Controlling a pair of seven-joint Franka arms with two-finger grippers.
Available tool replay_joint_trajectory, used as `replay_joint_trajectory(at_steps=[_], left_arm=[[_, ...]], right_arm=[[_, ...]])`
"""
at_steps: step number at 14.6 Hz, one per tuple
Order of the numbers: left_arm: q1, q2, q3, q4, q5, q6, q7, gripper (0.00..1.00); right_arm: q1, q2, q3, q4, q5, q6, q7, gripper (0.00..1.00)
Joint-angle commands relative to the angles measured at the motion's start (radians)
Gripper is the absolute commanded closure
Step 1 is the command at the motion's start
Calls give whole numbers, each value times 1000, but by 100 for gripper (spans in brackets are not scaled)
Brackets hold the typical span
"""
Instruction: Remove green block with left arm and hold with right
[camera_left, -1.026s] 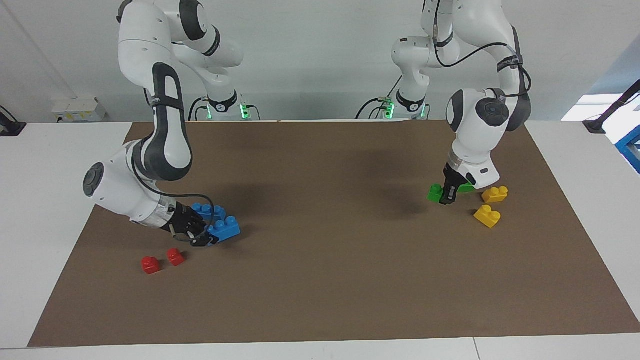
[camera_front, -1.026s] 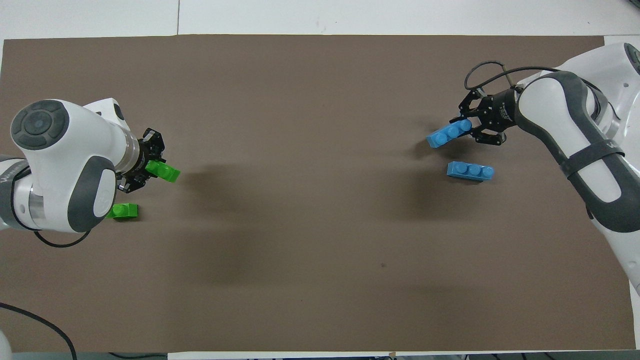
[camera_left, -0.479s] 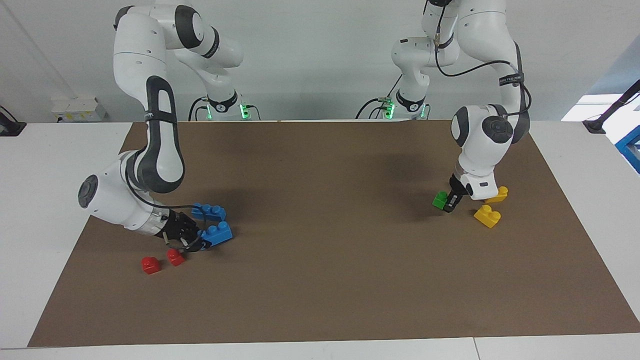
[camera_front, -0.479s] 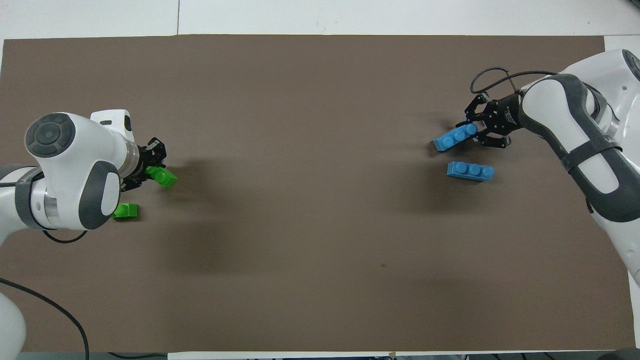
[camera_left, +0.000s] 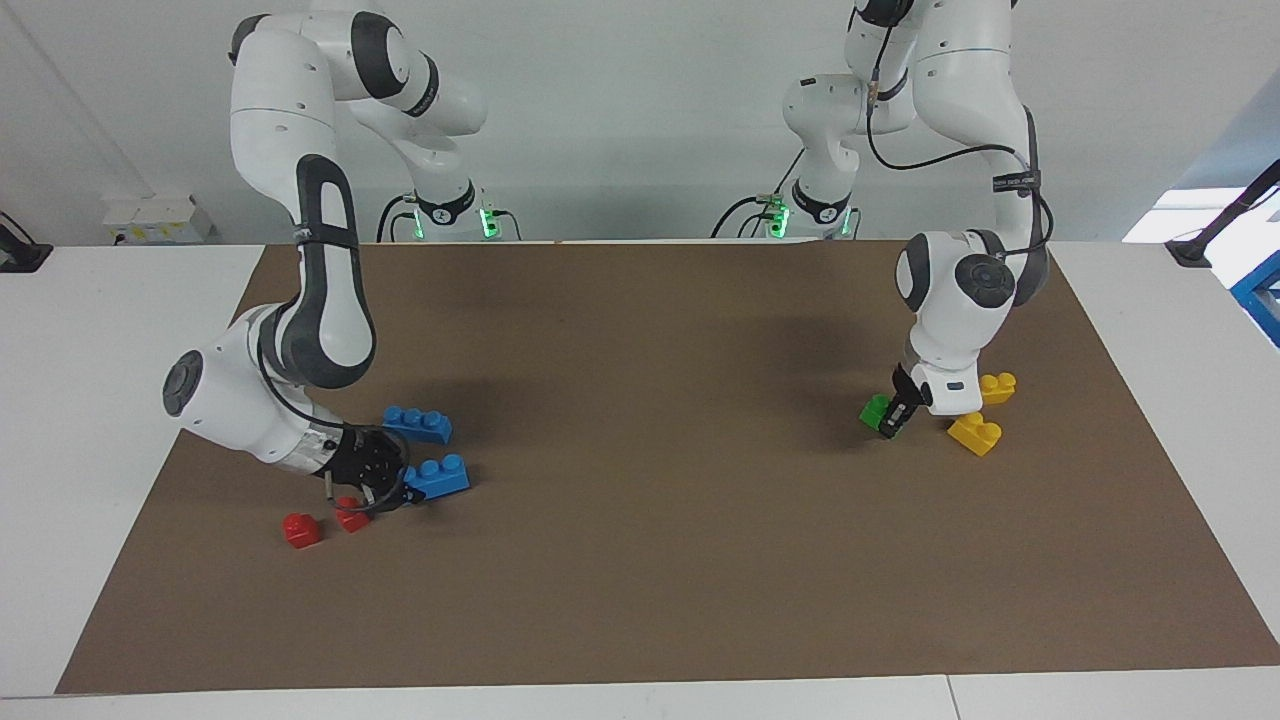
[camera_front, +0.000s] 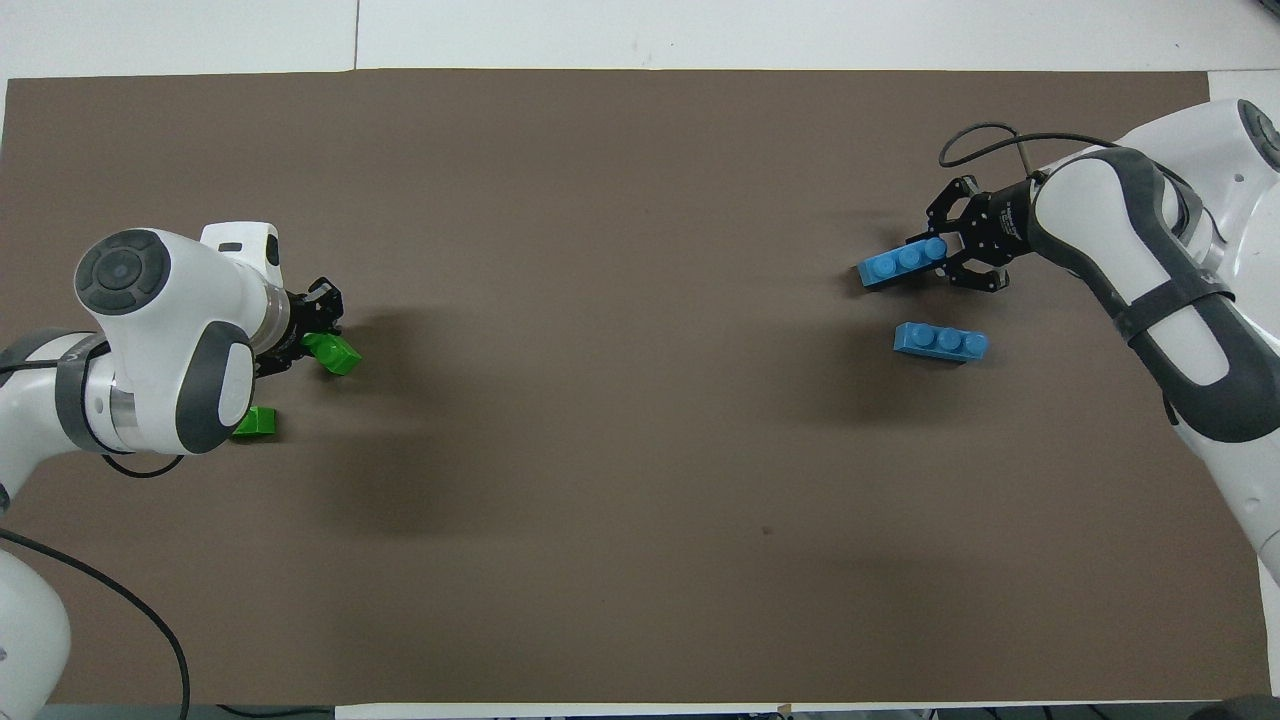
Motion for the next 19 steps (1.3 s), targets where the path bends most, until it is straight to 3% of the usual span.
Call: replay_joint_trajectory(at_steps=[1, 2, 7, 12, 18, 19], left_arm=[[13, 13, -3, -6, -11, 11, 75, 13], [13, 12, -4, -3, -11, 8, 80, 0], [11, -25, -6, 26, -9, -18, 115, 0], [13, -89, -4, 156, -9, -159, 178, 0], [16, -269, 5, 212, -11, -395, 492, 0], [28, -301, 3, 212, -11, -439, 552, 0]], right_arm=[[17, 18, 7, 23, 24, 29, 40, 100], [15, 18, 7, 23, 26, 30, 55, 100], [17, 18, 7, 13, 64, 43, 109, 100], [20, 18, 7, -27, 99, 93, 169, 100], [22, 14, 5, -43, 104, 107, 195, 99], [22, 14, 7, -43, 102, 109, 227, 90]])
